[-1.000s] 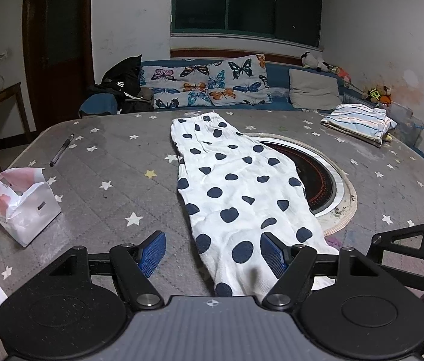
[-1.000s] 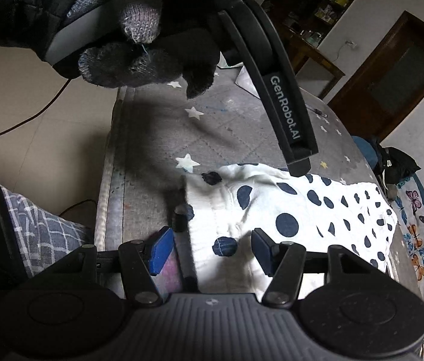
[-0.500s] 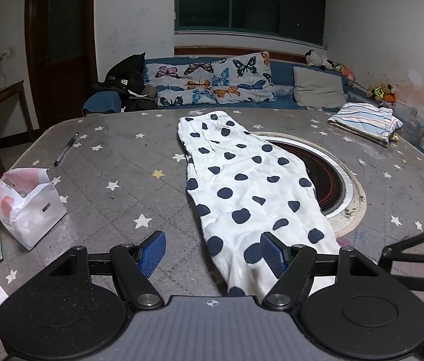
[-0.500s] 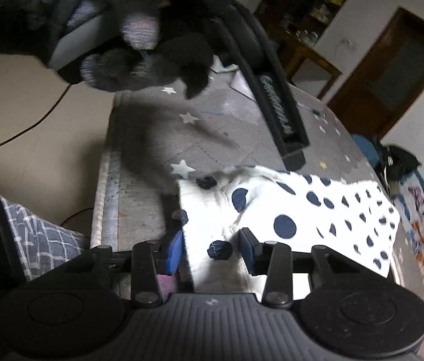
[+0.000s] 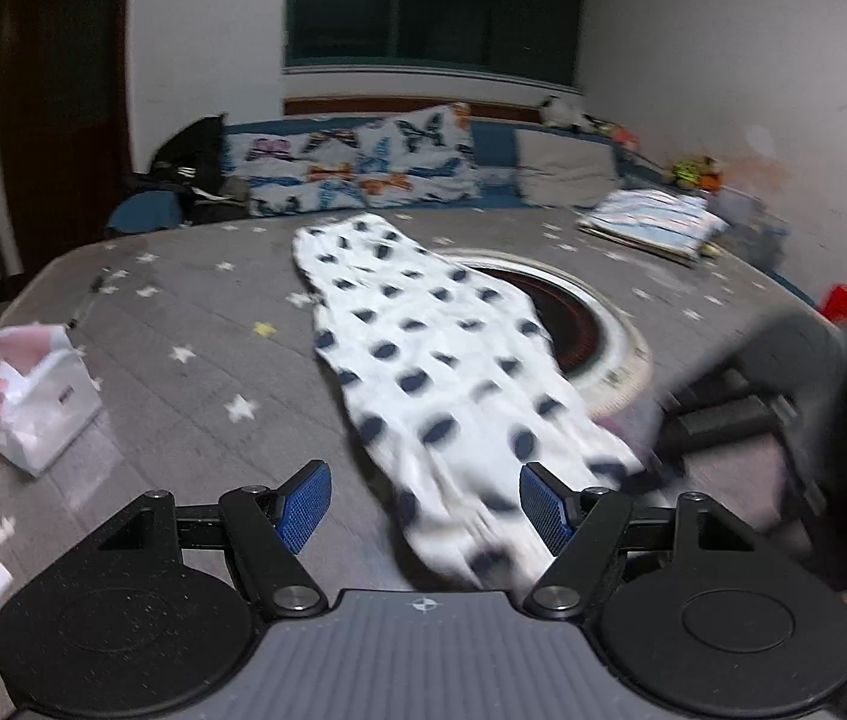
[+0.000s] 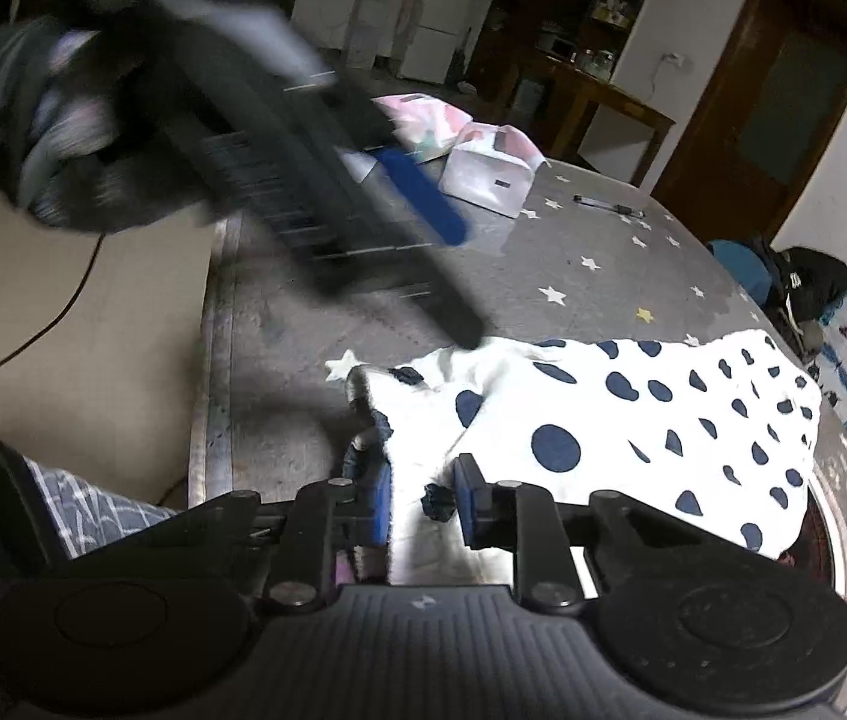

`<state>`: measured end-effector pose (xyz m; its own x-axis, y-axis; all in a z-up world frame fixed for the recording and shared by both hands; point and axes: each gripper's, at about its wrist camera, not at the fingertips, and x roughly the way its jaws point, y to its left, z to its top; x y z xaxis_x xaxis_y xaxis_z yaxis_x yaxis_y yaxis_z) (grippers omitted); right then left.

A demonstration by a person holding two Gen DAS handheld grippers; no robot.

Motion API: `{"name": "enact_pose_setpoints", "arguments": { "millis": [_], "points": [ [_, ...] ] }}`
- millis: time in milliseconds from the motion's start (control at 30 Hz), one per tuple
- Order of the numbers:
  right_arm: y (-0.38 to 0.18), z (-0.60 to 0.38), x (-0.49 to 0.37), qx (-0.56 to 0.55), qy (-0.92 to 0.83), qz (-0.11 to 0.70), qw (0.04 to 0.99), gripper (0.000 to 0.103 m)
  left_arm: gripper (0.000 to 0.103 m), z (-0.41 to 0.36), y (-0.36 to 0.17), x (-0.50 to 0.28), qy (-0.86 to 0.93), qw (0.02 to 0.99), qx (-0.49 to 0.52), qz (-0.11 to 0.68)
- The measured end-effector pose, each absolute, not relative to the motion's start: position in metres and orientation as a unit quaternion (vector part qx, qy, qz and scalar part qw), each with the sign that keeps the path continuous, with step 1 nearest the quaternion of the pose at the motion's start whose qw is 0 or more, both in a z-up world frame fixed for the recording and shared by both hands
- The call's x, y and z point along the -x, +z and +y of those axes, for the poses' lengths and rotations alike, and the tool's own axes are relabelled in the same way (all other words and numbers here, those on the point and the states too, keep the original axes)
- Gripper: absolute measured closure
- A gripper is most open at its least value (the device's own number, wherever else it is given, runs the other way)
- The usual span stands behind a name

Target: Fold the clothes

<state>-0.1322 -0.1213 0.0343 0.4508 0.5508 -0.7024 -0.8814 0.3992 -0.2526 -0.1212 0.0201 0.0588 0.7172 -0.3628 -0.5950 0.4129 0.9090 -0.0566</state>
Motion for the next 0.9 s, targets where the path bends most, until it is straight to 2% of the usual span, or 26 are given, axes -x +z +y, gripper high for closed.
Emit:
{"name": "enact_pose_setpoints", "arguments": {
  "millis": [100, 167, 300, 400, 467, 500, 567, 600, 700, 833, 900],
  "points": [
    [0.036, -0.127, 0.126, 0.293, 0.458, 0.28, 0.791, 0.083, 0.031, 0.016, 0.054, 0.137, -0.226, 0.92, -0.047, 0.316],
    [0.036, -0.132, 0.122, 0.282, 0.463, 0.291, 0.788, 0.079, 0.031, 0.013, 0.05, 0.145, -0.23, 0.918, -0.053, 0.319],
    [0.03, -0.134, 0.134, 0.305, 0.459, 0.287, 0.783, 0.076, 0.032, 0.009, 0.039, 0.153, -0.233, 0.912, -0.059, 0.333],
    [0.028, -0.138, 0.14, 0.322, 0.447, 0.28, 0.786, 0.076, 0.043, 0.009, 0.032, 0.152, -0.237, 0.906, -0.044, 0.348],
    [0.028, -0.14, 0.142, 0.326, 0.439, 0.276, 0.79, 0.076, 0.044, 0.009, 0.028, 0.148, -0.236, 0.904, -0.032, 0.355],
    [0.028, -0.141, 0.142, 0.325, 0.437, 0.275, 0.793, 0.076, 0.048, 0.009, 0.026, 0.146, -0.235, 0.904, -0.027, 0.357],
    [0.029, -0.143, 0.142, 0.321, 0.432, 0.274, 0.797, 0.076, 0.06, 0.009, 0.023, 0.141, -0.235, 0.902, -0.017, 0.361],
    [0.03, -0.145, 0.141, 0.319, 0.431, 0.275, 0.798, 0.076, 0.07, 0.01, 0.022, 0.14, -0.238, 0.9, -0.01, 0.365],
    [0.032, -0.146, 0.141, 0.313, 0.428, 0.275, 0.802, 0.076, 0.083, 0.011, 0.024, 0.137, -0.246, 0.897, 0.004, 0.367],
    [0.035, -0.149, 0.143, 0.301, 0.426, 0.273, 0.809, 0.065, 0.09, 0.01, 0.037, 0.139, -0.252, 0.901, 0.008, 0.354],
    [0.036, -0.148, 0.143, 0.293, 0.422, 0.269, 0.814, 0.064, 0.091, 0.009, 0.047, 0.138, -0.257, 0.903, 0.013, 0.344]
  ]
}}
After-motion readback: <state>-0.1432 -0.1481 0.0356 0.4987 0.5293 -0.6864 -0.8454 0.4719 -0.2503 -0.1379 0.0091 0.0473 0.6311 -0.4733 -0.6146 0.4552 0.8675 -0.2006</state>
